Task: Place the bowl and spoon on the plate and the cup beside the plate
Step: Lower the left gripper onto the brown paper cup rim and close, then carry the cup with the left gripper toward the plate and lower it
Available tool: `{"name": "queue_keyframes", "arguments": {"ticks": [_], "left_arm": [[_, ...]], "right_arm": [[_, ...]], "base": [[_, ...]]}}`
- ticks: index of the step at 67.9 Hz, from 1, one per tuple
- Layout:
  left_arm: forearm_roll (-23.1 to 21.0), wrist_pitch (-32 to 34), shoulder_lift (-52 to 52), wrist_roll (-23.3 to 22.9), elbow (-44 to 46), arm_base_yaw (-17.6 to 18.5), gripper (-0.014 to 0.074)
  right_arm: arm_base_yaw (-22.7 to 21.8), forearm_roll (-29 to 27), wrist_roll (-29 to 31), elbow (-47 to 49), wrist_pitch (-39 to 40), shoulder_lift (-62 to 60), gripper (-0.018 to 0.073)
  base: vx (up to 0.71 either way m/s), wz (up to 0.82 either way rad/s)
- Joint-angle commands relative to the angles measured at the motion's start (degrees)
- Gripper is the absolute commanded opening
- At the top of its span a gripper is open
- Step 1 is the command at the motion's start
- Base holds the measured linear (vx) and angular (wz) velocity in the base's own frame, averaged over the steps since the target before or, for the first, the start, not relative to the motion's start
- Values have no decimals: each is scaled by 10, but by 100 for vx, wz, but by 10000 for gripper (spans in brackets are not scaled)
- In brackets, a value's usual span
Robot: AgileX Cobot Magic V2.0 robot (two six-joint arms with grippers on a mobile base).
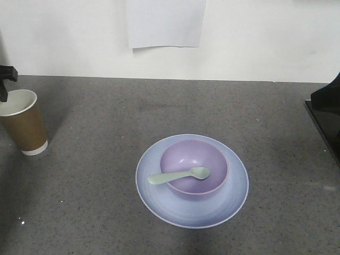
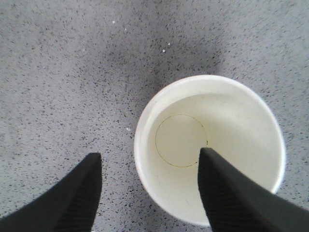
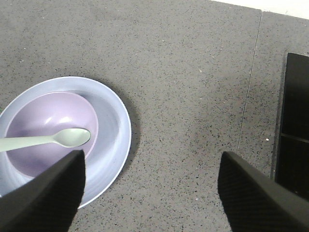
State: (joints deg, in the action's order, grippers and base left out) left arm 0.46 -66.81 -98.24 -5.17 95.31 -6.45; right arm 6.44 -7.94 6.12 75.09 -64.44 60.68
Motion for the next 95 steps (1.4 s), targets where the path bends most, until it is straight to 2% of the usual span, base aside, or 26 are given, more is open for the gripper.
{"name": "queue_keyframes", "arguments": {"ticks": [1, 13, 19, 26, 37, 42, 69, 81, 95], "left_arm": [[-5, 23, 8, -2, 12, -1, 430], [-5, 22, -4, -3, 12, -1, 426], [-5, 23, -4, -3, 12, -1, 391], [-5, 22, -4, -3, 12, -1, 288], [2, 22, -4, -2, 12, -1, 65], [2, 22, -4, -1, 12, -1, -10], [-5, 23, 14, 6, 14, -1, -8], [-63, 13, 59, 38, 14, -1, -8], [-181, -19, 95, 92, 14, -1, -8]], "right_arm": [[-4, -1, 5, 13, 34, -8, 542], [-4, -1, 5, 13, 32, -8, 542], [-4, -1, 5, 13, 32, -8, 542], [-4, -1, 5, 13, 32, -8, 542], [-4, -1, 5, 13, 31, -8, 542], [-4, -1, 5, 13, 30, -8, 542], [-4, -1, 5, 13, 29, -8, 542], [-4, -1, 5, 13, 30, -8, 542], [-4, -1, 5, 13, 30, -8, 542]], "base": [[0, 0], [0, 0], [0, 0], [0, 0], [0, 0], [0, 0], [0, 0], [0, 0], [0, 0]]}}
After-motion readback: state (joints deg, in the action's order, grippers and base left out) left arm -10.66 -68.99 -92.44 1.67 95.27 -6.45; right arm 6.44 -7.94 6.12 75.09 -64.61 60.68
